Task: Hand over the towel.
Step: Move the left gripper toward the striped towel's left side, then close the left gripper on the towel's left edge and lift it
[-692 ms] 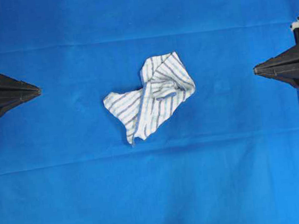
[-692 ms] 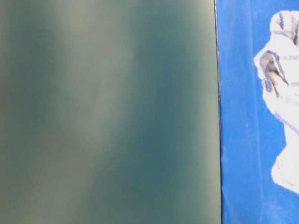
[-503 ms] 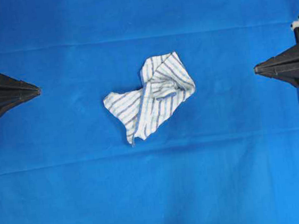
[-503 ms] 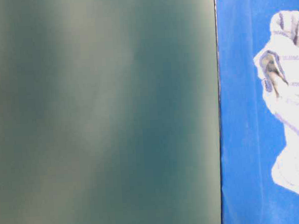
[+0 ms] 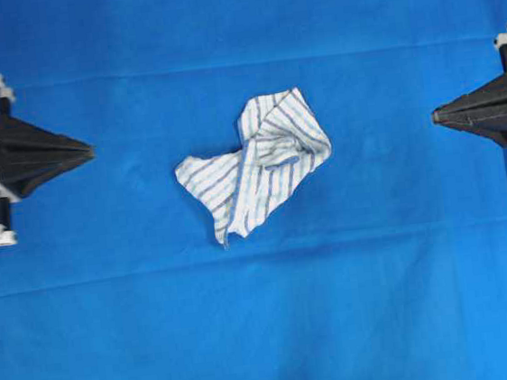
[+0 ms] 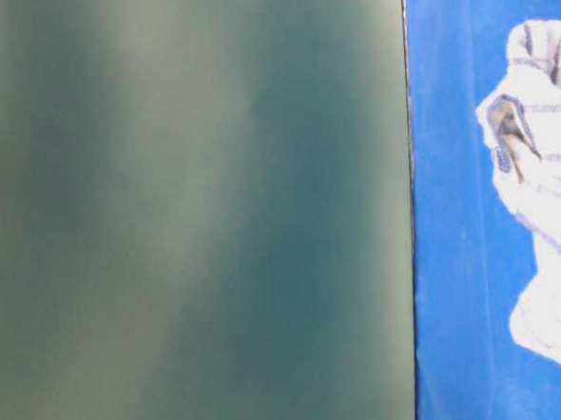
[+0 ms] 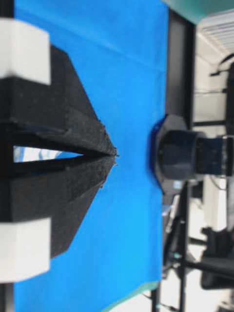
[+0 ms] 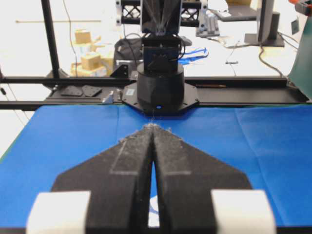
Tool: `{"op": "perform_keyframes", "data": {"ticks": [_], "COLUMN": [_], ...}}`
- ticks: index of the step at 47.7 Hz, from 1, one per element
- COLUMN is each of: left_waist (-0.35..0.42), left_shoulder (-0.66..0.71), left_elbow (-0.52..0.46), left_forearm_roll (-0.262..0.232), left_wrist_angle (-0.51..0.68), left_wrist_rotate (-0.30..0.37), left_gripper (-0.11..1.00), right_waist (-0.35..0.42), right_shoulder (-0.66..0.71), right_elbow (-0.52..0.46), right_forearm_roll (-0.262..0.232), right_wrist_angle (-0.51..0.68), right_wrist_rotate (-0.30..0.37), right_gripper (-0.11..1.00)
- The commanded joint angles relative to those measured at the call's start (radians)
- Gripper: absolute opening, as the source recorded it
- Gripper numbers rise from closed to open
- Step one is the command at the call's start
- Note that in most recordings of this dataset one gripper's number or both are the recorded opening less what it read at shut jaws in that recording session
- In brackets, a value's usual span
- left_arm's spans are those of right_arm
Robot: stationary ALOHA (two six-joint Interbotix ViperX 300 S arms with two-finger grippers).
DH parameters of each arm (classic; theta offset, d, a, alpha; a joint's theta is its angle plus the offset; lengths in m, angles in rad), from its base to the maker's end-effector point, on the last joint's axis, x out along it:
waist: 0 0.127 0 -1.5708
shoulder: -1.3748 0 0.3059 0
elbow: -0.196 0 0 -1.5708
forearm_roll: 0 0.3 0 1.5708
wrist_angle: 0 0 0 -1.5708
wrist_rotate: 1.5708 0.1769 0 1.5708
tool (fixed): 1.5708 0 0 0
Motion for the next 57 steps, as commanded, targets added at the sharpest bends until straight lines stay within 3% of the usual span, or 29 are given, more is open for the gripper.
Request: {"op": "perform_keyframes", "data": {"ticks": [1, 4, 14, 19, 29, 40, 49, 53, 57], "left_waist": [0.000, 0.000, 0.008, 0.009, 0.008, 0.014, 0.015, 0.015, 0.012], "left_shoulder": [0.078, 0.141, 0.411, 0.554, 0.793, 0.973, 0.996, 0.989, 0.979], "left_elbow": [-0.057, -0.091, -0.227, -0.308, -0.430, -0.463, -0.462, -0.463, -0.460], "left_forearm_roll": [-0.006, -0.008, -0.008, -0.008, -0.008, -0.008, -0.008, -0.008, -0.002], "left_wrist_angle": [-0.009, -0.008, 0.077, 0.193, 0.348, 0.318, 0.314, 0.314, 0.314], "left_wrist_rotate": [-0.003, -0.006, -0.038, -0.043, -0.072, -0.074, -0.074, -0.064, -0.052], "left_gripper": [0.04, 0.15, 0.77, 0.93, 0.92, 0.93, 0.90, 0.80, 0.58], "right_waist": [0.002, 0.003, 0.003, 0.003, 0.002, 0.002, 0.002, 0.003, 0.003], "right_shoulder": [0.009, 0.011, 0.012, 0.014, 0.029, 0.060, 0.063, 0.063, 0.063], "right_elbow": [-0.025, -0.025, -0.025, -0.023, -0.018, -0.014, -0.014, -0.015, -0.014], "right_forearm_roll": [0.003, 0.003, 0.003, 0.003, 0.003, 0.003, 0.003, 0.003, 0.003], "right_wrist_angle": [-0.006, -0.006, -0.005, -0.005, -0.005, -0.009, -0.009, -0.009, -0.009], "right_wrist_rotate": [0.002, 0.000, 0.003, 0.008, 0.028, 0.029, 0.029, 0.029, 0.029], "right_gripper": [0.00, 0.00, 0.00, 0.00, 0.00, 0.00, 0.00, 0.00, 0.00]}}
